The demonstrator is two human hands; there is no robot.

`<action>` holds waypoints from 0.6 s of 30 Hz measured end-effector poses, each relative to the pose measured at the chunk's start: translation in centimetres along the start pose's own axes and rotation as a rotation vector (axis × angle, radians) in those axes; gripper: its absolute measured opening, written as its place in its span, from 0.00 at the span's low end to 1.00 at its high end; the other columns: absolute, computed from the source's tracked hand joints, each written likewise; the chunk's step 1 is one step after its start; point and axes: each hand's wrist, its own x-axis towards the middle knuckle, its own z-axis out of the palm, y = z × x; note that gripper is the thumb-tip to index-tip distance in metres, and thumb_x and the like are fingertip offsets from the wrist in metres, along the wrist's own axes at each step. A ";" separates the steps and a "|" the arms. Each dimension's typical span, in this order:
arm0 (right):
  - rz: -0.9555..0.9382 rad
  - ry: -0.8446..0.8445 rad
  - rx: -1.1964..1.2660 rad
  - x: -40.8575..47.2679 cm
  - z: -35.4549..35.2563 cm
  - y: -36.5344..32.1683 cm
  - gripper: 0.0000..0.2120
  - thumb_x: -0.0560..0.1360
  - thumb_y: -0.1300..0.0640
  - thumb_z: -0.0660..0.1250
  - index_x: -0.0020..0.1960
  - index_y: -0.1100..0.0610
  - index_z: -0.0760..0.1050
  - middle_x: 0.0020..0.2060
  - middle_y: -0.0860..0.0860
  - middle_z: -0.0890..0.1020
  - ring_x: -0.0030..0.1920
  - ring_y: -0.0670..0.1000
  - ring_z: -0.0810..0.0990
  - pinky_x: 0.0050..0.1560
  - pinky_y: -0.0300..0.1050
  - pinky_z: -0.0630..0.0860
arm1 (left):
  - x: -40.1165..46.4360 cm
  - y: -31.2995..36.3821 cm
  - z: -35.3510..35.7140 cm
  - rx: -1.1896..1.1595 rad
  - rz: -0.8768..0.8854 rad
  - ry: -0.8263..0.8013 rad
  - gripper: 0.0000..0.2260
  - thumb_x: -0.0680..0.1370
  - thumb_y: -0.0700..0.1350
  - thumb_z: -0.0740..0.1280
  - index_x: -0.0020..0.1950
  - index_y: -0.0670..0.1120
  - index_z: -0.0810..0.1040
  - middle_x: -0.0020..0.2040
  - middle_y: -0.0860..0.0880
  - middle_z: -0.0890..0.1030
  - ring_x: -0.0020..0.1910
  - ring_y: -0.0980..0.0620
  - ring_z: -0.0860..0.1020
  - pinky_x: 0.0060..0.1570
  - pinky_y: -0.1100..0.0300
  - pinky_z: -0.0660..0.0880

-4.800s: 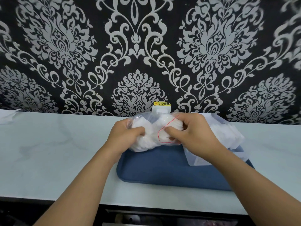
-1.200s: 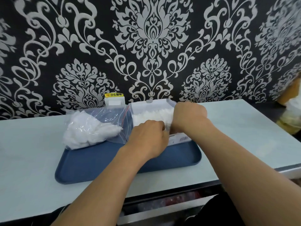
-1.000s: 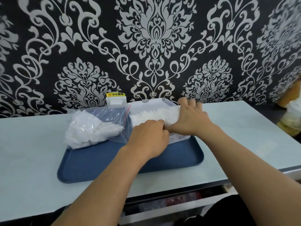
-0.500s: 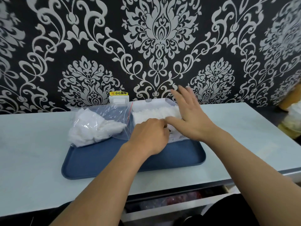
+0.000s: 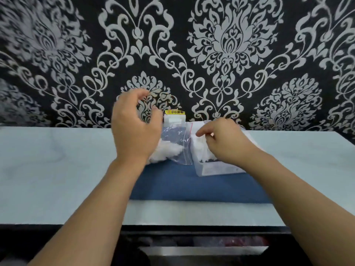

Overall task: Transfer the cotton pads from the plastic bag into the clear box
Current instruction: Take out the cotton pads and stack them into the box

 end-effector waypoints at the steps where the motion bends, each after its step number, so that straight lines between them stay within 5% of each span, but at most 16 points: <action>1: -0.013 -0.064 -0.073 1.0 1.1 -0.3 0.16 0.73 0.69 0.61 0.51 0.58 0.85 0.49 0.55 0.86 0.50 0.57 0.83 0.54 0.48 0.79 | 0.5 -1.9 -0.9 0.075 -0.151 0.000 0.20 0.73 0.50 0.69 0.63 0.45 0.78 0.60 0.48 0.80 0.60 0.50 0.77 0.62 0.53 0.74; 3: -0.031 -0.100 -0.103 2.6 2.6 -1.3 0.13 0.71 0.68 0.63 0.45 0.58 0.85 0.44 0.57 0.85 0.45 0.58 0.83 0.48 0.51 0.81 | 0.9 -5.1 -2.2 0.146 -0.489 -0.173 0.28 0.72 0.62 0.68 0.66 0.46 0.76 0.64 0.48 0.78 0.63 0.47 0.76 0.63 0.52 0.72; 5: -0.062 -0.081 -0.062 3.7 3.0 -2.3 0.07 0.71 0.65 0.67 0.39 0.57 0.83 0.38 0.55 0.85 0.41 0.57 0.81 0.45 0.52 0.80 | 0.4 -6.5 -2.4 0.141 -0.678 -0.430 0.27 0.73 0.66 0.68 0.60 0.47 0.79 0.59 0.49 0.80 0.57 0.48 0.78 0.56 0.53 0.72; 7: -0.147 -0.109 0.022 3.9 3.0 -3.7 0.02 0.71 0.62 0.73 0.40 0.57 0.82 0.36 0.54 0.84 0.38 0.55 0.79 0.44 0.49 0.78 | -0.3 -7.1 -2.3 0.171 -0.619 -0.601 0.20 0.75 0.62 0.70 0.53 0.46 0.80 0.52 0.50 0.81 0.50 0.49 0.78 0.48 0.56 0.72; 10: -0.171 -0.201 0.166 3.5 3.3 -5.3 0.08 0.73 0.65 0.73 0.52 0.60 0.86 0.43 0.51 0.85 0.41 0.48 0.80 0.44 0.37 0.76 | -0.7 -7.1 -2.1 0.177 -0.520 -0.633 0.13 0.77 0.54 0.72 0.50 0.45 0.79 0.47 0.49 0.81 0.46 0.49 0.77 0.40 0.59 0.70; 12: -0.060 -0.223 0.206 3.7 3.9 -5.1 0.11 0.74 0.70 0.68 0.52 0.61 0.85 0.42 0.50 0.84 0.36 0.42 0.79 0.39 0.28 0.73 | -0.6 -7.3 -2.1 0.161 -0.511 -0.666 0.11 0.78 0.52 0.71 0.52 0.46 0.79 0.48 0.49 0.81 0.47 0.49 0.78 0.43 0.58 0.72; 15: 0.165 -0.311 0.405 3.8 4.2 -4.7 0.05 0.74 0.73 0.68 0.46 0.68 0.82 0.38 0.59 0.85 0.31 0.49 0.84 0.36 0.41 0.83 | -0.6 -7.9 -2.4 0.070 -0.561 -0.704 0.10 0.79 0.48 0.69 0.59 0.48 0.80 0.54 0.49 0.84 0.53 0.48 0.81 0.58 0.52 0.77; 18: 0.260 -0.406 0.537 3.5 4.8 -4.9 0.03 0.75 0.73 0.68 0.45 0.69 0.80 0.34 0.58 0.82 0.28 0.50 0.83 0.37 0.44 0.85 | -0.8 -8.5 -2.5 -0.051 -0.616 -0.692 0.11 0.82 0.46 0.66 0.62 0.48 0.81 0.55 0.50 0.85 0.55 0.49 0.82 0.61 0.50 0.77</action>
